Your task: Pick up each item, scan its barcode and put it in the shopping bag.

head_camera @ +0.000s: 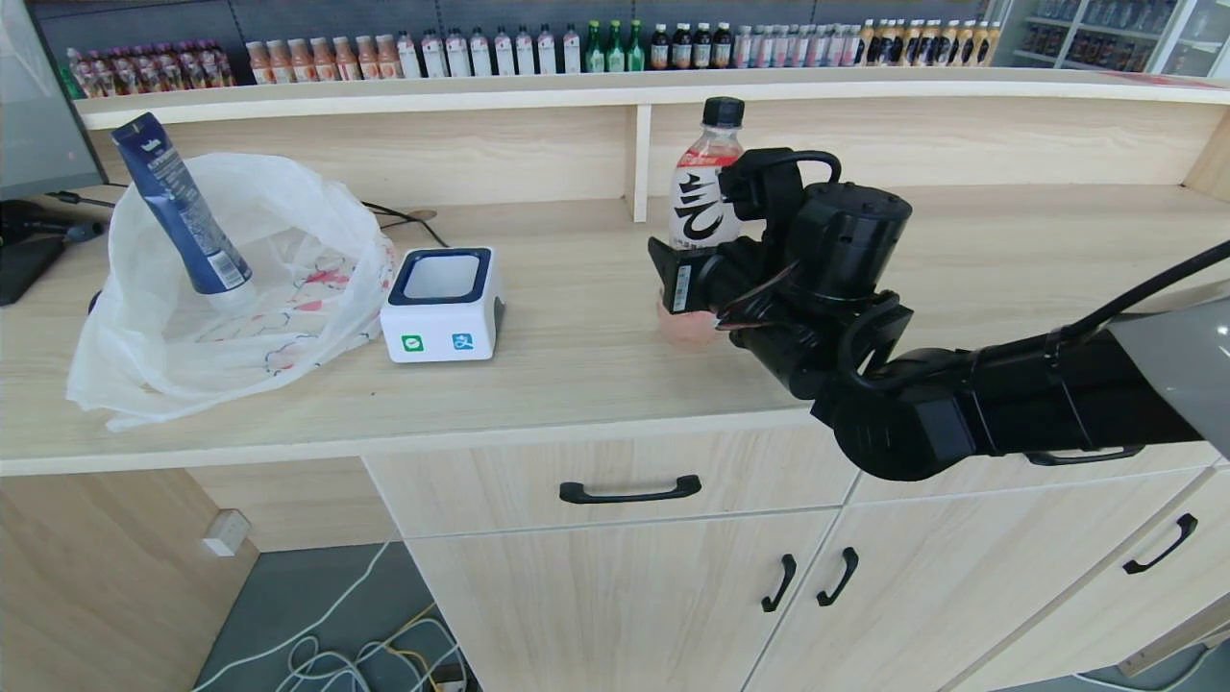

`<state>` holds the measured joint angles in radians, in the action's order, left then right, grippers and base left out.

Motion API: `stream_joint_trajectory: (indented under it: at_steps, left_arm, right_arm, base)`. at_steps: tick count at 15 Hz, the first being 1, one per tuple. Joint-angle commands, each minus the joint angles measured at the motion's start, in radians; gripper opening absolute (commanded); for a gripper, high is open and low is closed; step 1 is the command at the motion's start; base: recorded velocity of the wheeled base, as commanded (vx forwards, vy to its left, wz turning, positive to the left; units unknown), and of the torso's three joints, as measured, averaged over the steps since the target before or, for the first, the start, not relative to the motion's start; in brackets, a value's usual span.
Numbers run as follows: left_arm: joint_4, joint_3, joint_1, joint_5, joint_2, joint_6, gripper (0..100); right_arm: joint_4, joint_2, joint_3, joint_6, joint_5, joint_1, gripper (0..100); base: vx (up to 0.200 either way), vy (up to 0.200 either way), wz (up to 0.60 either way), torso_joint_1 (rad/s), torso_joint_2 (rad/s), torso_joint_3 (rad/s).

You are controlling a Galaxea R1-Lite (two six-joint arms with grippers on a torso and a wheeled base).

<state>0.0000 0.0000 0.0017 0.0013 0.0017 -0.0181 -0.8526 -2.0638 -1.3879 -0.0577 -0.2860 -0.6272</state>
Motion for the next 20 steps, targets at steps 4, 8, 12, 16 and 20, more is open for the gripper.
stream_joint_trajectory:
  at_steps: [4,8,12,16,20]
  left_arm:
    - [0.000,0.000,0.000,0.000,0.000,0.000,100]
    - [0.000,0.000,0.000,0.000,0.000,0.000,100]
    - [0.000,0.000,0.000,0.000,0.000,0.000,100]
    - [0.000,0.000,0.000,0.000,0.000,0.000,100]
    - [0.000,0.000,0.000,0.000,0.000,0.000,100]
  right_arm:
    - [-0.002,0.007,0.000,-0.001,0.001,-0.002,0]
    - [-0.003,0.011,0.001,-0.001,-0.001,-0.003,0]
    - [-0.010,0.028,0.007,-0.002,-0.005,-0.017,0]
    - [-0.025,0.073,0.018,-0.002,-0.024,-0.029,0]
    - [-0.023,0.229,0.145,-0.016,-0.027,-0.046,0]
  base:
    - [0.000,0.000,0.00,0.000,0.00,0.000]
    - [0.000,0.000,0.00,0.000,0.00,0.000]
    - [0.000,0.000,0.00,0.000,0.00,0.000]
    - [0.000,0.000,0.00,0.000,0.00,0.000]
    - [0.000,0.000,0.00,0.000,0.00,0.000]
